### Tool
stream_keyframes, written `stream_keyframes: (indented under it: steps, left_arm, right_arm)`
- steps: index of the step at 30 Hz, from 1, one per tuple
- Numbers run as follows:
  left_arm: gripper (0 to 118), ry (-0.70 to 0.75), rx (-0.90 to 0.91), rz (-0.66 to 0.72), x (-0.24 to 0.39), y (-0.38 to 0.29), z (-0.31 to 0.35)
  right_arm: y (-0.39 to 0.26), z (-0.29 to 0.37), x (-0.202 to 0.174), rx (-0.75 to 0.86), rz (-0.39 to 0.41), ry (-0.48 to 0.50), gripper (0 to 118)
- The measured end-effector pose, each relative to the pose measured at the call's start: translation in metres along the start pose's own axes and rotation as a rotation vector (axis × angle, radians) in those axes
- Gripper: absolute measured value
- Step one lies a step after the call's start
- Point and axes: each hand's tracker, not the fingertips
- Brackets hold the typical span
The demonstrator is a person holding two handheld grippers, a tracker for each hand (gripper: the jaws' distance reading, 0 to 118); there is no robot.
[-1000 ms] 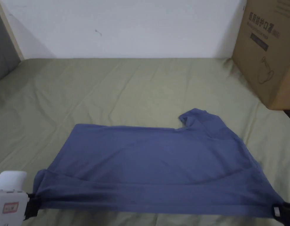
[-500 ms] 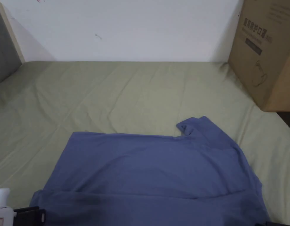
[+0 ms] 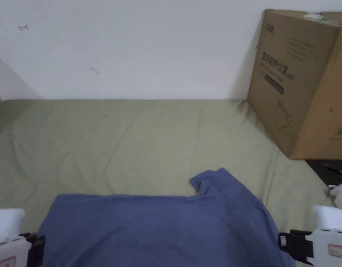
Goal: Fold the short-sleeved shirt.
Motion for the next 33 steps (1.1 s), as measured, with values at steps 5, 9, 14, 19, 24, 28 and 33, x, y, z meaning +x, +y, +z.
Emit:
stream_keyframes:
  steps: [5,9,14,19,24,28,33]
  left_arm:
    - [0,-0.041,-0.008,0.000,0.008,0.025,-0.038]
    - [0,-0.013,-0.022,0.030,0.007,0.037,-0.062]
    - [0,-0.005,-0.064,0.044,0.002,0.040,-0.088]
    - [0,0.018,-0.114,0.015,0.007,0.035,-0.093]
    - [0,0.036,-0.146,0.025,-0.020,0.027,-0.115]
    - [0,0.031,-0.154,0.042,-0.027,0.031,-0.116]
    - [28,0.051,-0.178,0.081,-0.050,0.050,-0.139]
  right_arm:
    - [0.052,-0.056,0.018,-0.030,-0.042,0.000,0]
    - [0.085,-0.112,0.020,-0.072,0.080,-0.090,104]
    - [0.130,-0.195,0.035,-0.175,0.033,-0.095,103]
    - [0.129,-0.247,0.037,-0.231,0.072,-0.182,78]
    - [0.122,-0.254,0.029,-0.277,0.139,-0.219,17]
    - [0.132,-0.241,0.030,-0.279,0.078,-0.201,0]
    - [0.133,-0.221,0.025,-0.253,0.010,-0.159,0]
